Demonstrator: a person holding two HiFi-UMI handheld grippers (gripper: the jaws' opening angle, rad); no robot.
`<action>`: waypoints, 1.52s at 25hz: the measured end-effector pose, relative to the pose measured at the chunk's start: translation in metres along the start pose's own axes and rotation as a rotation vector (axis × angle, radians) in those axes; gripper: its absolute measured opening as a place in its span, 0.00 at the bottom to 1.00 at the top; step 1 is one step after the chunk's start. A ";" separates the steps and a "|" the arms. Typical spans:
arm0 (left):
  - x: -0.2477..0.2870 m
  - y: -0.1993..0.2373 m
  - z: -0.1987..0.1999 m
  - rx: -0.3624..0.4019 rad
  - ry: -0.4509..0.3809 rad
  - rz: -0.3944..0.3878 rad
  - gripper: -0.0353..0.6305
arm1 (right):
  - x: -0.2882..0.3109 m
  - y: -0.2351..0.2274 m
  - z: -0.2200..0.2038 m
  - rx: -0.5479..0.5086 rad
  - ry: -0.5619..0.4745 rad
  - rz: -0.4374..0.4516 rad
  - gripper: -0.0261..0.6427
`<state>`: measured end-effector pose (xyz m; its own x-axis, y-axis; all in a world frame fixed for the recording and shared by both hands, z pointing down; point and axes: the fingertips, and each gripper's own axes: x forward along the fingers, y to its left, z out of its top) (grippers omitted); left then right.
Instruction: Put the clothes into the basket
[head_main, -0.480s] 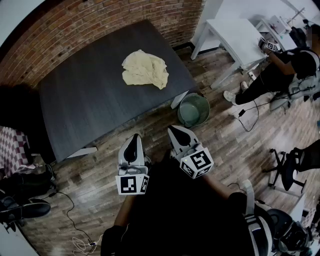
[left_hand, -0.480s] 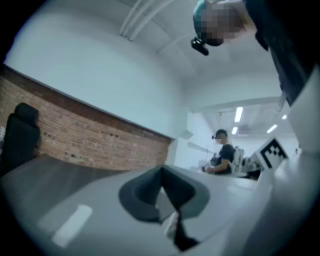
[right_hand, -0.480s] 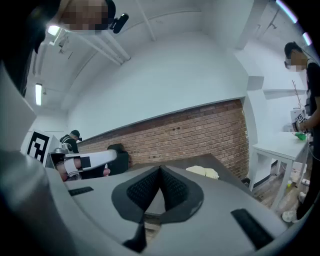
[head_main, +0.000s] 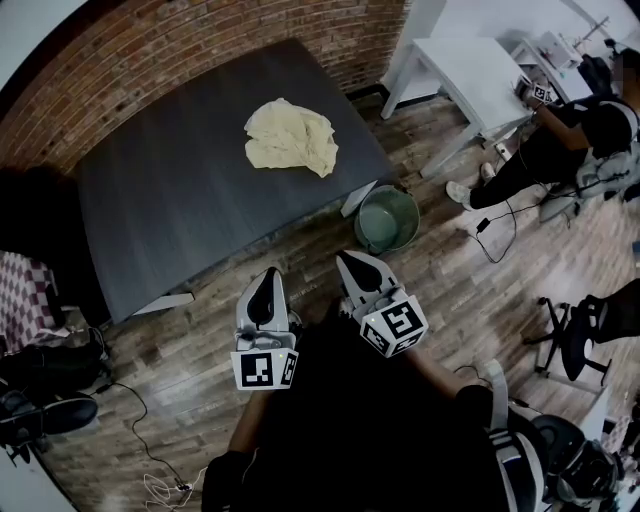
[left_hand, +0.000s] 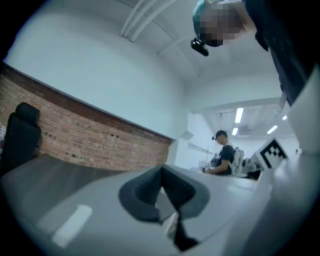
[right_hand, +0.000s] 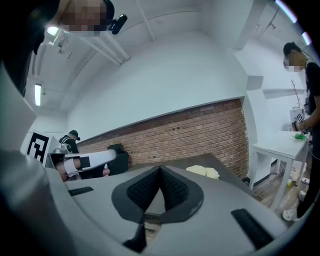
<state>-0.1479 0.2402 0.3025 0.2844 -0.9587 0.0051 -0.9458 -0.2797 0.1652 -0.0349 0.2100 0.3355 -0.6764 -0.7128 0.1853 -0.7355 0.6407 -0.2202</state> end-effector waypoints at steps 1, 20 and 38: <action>-0.001 0.002 0.000 0.000 0.000 0.000 0.06 | 0.001 0.001 0.000 0.009 -0.005 0.000 0.05; -0.032 0.050 0.006 0.042 0.003 -0.077 0.06 | 0.025 0.050 -0.009 -0.021 -0.004 -0.054 0.05; 0.059 0.086 0.006 0.041 0.022 -0.037 0.06 | 0.115 -0.003 0.011 -0.074 0.003 0.008 0.05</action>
<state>-0.2138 0.1596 0.3112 0.3225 -0.9463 0.0217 -0.9400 -0.3175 0.1252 -0.1095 0.1228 0.3467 -0.6822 -0.7069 0.1868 -0.7309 0.6656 -0.1506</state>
